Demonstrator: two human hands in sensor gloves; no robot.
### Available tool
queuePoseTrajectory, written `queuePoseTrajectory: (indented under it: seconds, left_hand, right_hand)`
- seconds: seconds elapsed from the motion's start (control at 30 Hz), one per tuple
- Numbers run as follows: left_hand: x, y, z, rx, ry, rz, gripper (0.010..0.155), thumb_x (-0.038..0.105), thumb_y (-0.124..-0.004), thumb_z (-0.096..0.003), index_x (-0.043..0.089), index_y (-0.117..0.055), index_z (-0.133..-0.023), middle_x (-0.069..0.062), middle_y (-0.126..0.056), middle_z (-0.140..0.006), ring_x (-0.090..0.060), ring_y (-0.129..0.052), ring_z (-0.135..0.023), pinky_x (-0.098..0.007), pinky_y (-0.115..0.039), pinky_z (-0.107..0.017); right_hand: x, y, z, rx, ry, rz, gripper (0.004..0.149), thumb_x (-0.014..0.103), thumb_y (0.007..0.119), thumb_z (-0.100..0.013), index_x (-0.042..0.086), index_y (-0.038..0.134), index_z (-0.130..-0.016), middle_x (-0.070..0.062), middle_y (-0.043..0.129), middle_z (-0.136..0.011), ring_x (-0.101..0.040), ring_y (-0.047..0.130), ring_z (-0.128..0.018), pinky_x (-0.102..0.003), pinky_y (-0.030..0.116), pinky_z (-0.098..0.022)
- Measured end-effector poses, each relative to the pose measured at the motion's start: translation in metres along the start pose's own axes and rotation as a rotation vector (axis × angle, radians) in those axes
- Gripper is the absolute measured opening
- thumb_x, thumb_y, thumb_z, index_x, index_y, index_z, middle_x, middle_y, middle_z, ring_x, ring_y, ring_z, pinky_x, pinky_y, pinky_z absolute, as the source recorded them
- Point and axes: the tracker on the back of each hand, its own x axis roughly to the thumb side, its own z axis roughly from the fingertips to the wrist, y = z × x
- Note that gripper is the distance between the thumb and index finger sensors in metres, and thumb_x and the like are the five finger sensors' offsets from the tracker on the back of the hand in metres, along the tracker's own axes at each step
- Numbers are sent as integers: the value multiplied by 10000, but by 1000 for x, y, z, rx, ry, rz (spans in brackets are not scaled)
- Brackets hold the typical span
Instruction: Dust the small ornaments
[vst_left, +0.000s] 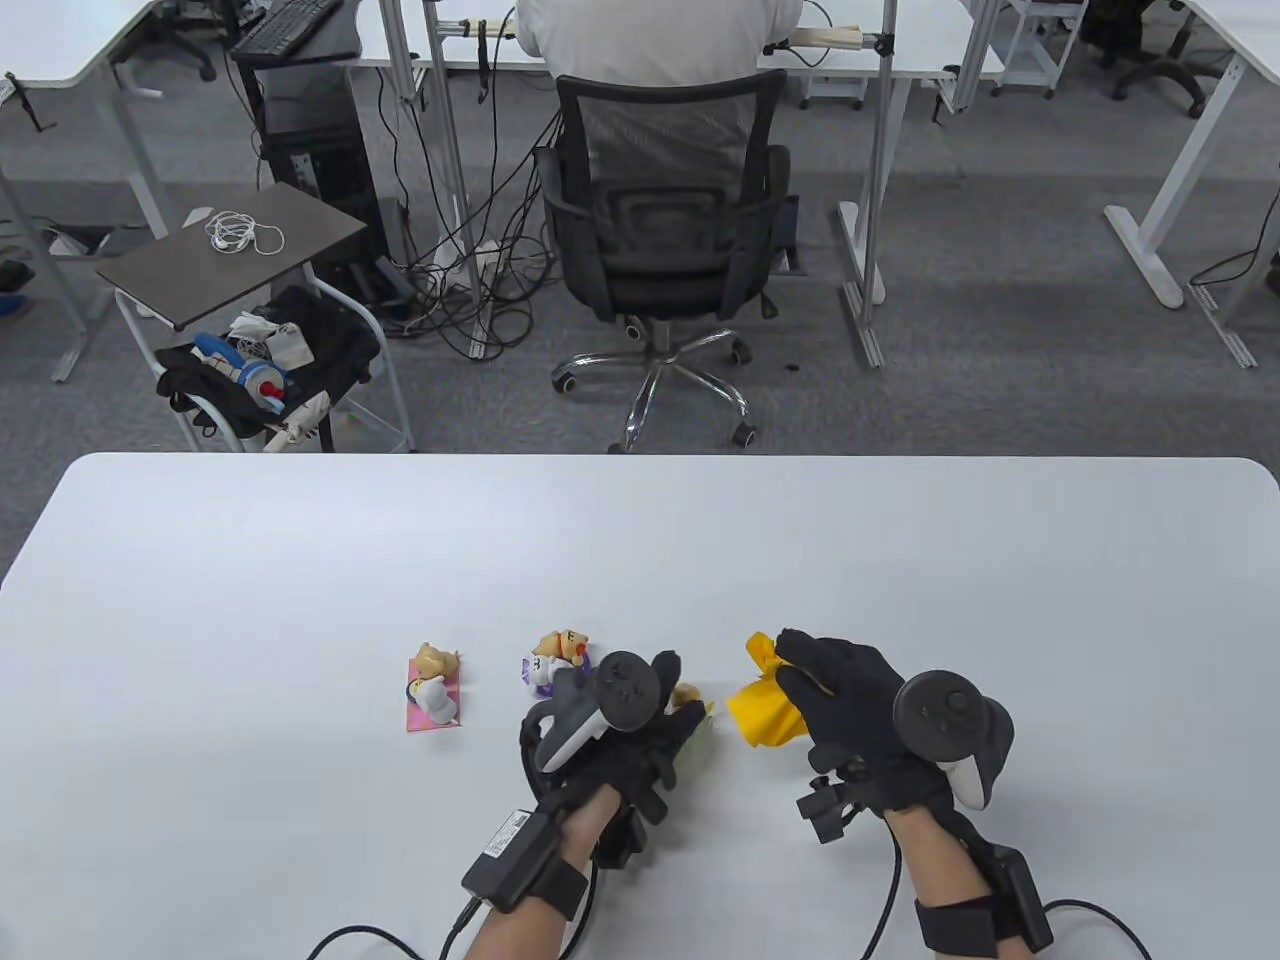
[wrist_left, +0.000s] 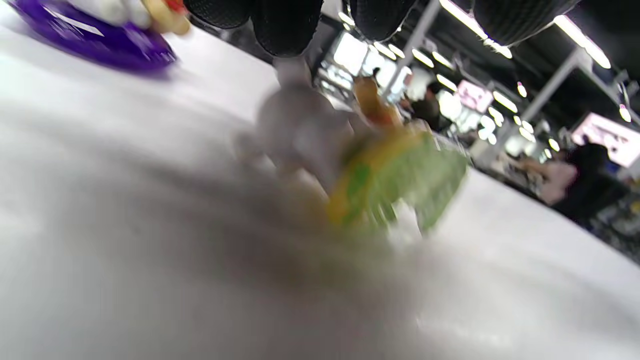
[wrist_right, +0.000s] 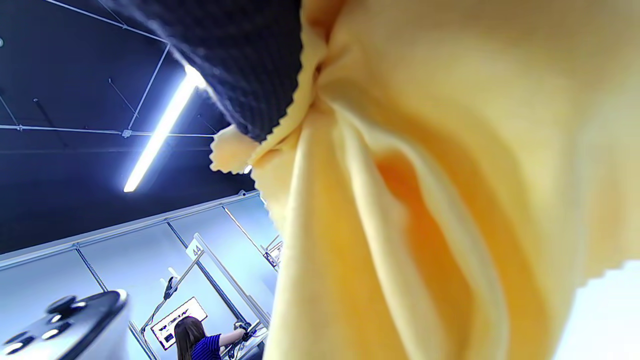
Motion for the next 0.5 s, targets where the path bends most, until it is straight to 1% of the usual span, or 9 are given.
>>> queuePoseTrajectory:
  seconds: [0.1,0.17,0.23,0.27,0.37,0.5]
  left_hand:
    - [-19,19,0,74,92,0,677,652,-641,-521,328,-478,-1091,-131,-506,-1135,-439,-402,-1048,-601,-423,-744]
    - [-34,30,-4,82,201,-1,698,645,-645,-524,318,-429,-1101,-135,-423,-1159,-441,-346,-1052,-599,-397,-749]
    - [-46,35,-10,86,267,4,718,641,-653,-524,340,-360,-1106,-121,-362,-1178,-443,-329,-1055,-597,-400,-748]
    - [-50,35,-12,83,296,-5,733,645,-657,-522,355,-321,-1105,-108,-345,-1186,-454,-336,-1054,-600,-411,-744]
    - [-59,33,-23,29,362,-30,795,664,-661,-516,382,-185,-1087,-91,-309,-1203,-516,-398,-1034,-625,-458,-723]
    - [-60,21,-36,-65,374,-76,819,682,-670,-511,467,-93,-1051,-68,-210,-1207,-480,-334,-1054,-612,-424,-740]
  right_hand:
    - [1,4,0,22,0,16,442,341,895,-466,216,886,-890,-93,920,-786,-365,861,-755,-621,673,-615]
    - [1,6,0,44,7,31,441,341,895,-466,216,888,-889,-89,920,-791,-364,864,-757,-621,674,-614]
    - [1,9,0,59,15,46,440,341,897,-466,219,889,-888,-78,922,-797,-371,881,-743,-616,686,-606]
    - [1,9,0,57,18,52,438,341,899,-464,220,893,-885,-73,928,-796,-378,894,-729,-611,698,-597]
    - [1,11,0,81,34,68,434,345,900,-462,231,898,-881,-52,941,-802,-380,916,-702,-593,724,-572]
    - [0,13,-1,113,51,65,435,349,891,-464,237,892,-885,-46,954,-815,-335,931,-679,-557,758,-534]
